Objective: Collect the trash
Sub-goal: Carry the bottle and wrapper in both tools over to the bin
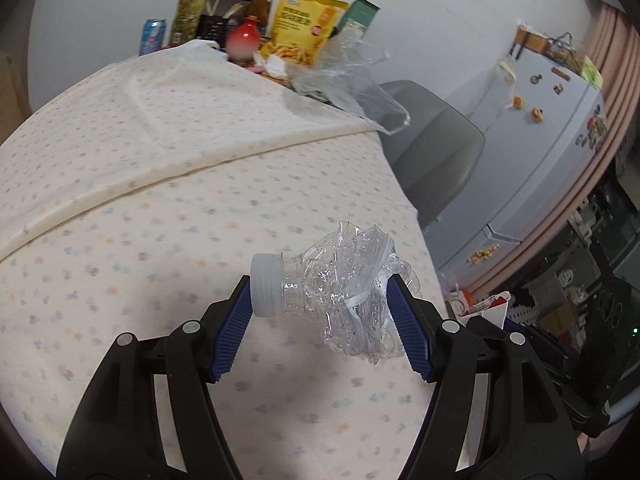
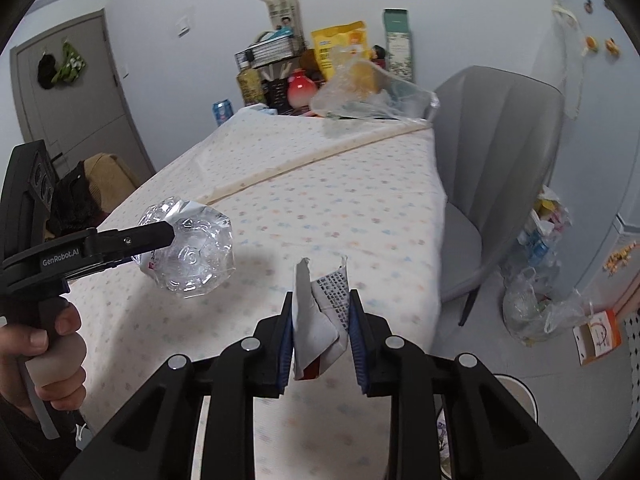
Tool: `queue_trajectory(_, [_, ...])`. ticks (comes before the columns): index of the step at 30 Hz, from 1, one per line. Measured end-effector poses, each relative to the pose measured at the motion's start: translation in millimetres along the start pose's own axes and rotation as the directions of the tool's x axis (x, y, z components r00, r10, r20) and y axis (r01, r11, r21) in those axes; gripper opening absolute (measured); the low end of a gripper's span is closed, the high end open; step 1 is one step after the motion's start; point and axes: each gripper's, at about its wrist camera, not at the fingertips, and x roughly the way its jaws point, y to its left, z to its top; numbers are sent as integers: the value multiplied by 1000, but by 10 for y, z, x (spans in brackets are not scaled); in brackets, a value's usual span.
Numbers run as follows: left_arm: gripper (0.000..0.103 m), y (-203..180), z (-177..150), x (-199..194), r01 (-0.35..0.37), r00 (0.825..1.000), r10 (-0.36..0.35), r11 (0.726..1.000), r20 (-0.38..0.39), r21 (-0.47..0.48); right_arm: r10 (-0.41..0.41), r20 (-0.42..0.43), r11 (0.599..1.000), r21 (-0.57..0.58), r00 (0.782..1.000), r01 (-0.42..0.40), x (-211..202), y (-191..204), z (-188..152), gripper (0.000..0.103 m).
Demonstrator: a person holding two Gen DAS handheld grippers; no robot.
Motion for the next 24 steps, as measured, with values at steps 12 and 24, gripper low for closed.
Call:
queue_trajectory(12, [67, -775, -24, 283, 74, 997, -69, 991, -44, 113, -120, 13, 982, 152, 993, 116, -371, -780, -273, 26])
queue_trajectory(24, [67, -1296, -120, 622, 114, 990, -96, 976, -106, 183, -201, -47, 937, 282, 979, 206, -351, -1462, -594, 27])
